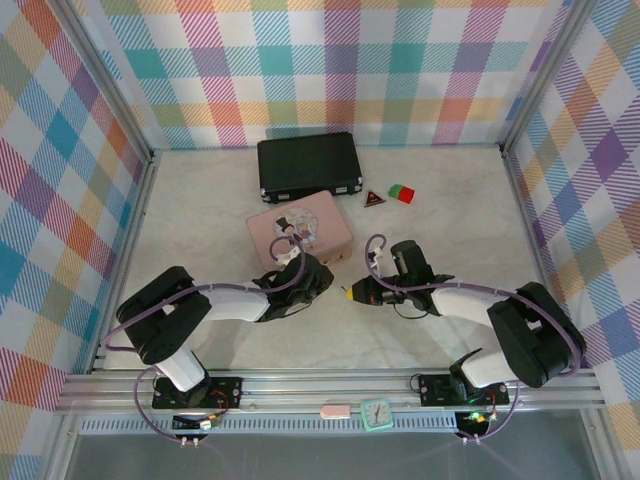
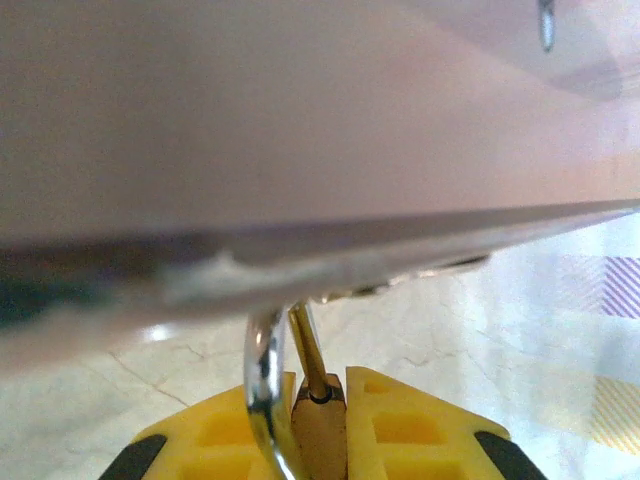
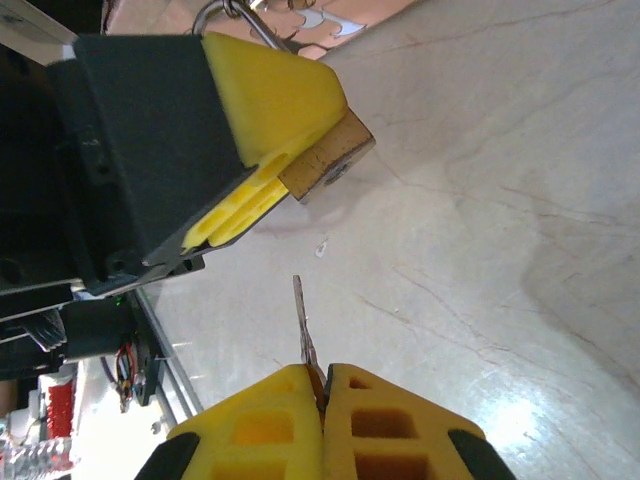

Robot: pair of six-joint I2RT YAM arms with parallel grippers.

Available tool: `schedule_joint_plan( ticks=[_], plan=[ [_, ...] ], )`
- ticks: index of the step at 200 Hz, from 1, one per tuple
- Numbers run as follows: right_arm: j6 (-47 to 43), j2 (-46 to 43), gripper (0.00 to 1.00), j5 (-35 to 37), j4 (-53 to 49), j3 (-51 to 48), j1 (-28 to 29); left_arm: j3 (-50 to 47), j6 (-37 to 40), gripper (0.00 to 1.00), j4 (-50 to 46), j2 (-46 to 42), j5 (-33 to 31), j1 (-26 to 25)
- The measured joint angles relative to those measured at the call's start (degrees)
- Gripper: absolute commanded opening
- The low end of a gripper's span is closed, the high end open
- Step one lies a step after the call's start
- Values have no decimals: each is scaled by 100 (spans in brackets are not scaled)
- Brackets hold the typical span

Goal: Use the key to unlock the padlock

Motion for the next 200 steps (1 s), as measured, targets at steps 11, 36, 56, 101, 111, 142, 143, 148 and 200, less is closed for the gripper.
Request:
schedule_joint_plan(
  ticks=[11,36,56,101,111,142,143,148,200],
  plan=[
    [2,35,0,-109,81,-4,-4,-68,-61,0,87,-107,74,7],
    [46,46,0,-339,236,-7,-85,-216,-144,0,304,-345,271,72],
    [190,61,0,-476,393,-7,-140,-376,-227,0,634,-422,372,111],
    [730,94,0,-529,741,-17,-155,-553,-267,0,1119,-422,466,114],
    [780,94,0,-531,761,-17,-155,-568,-293,0,1209,-422,487,116],
    [890,160,0,-579,848,-17,-155,-629,-363,0,1497,-422,546,125],
    [892,164,0,-581,852,-17,-155,-629,-363,0,1504,-422,549,125],
    [909,197,0,-599,883,-17,-155,-629,-369,0,1513,-422,560,125],
    [1010,264,0,-678,1086,-22,-197,-664,-378,0,1631,-422,579,127]
  ],
)
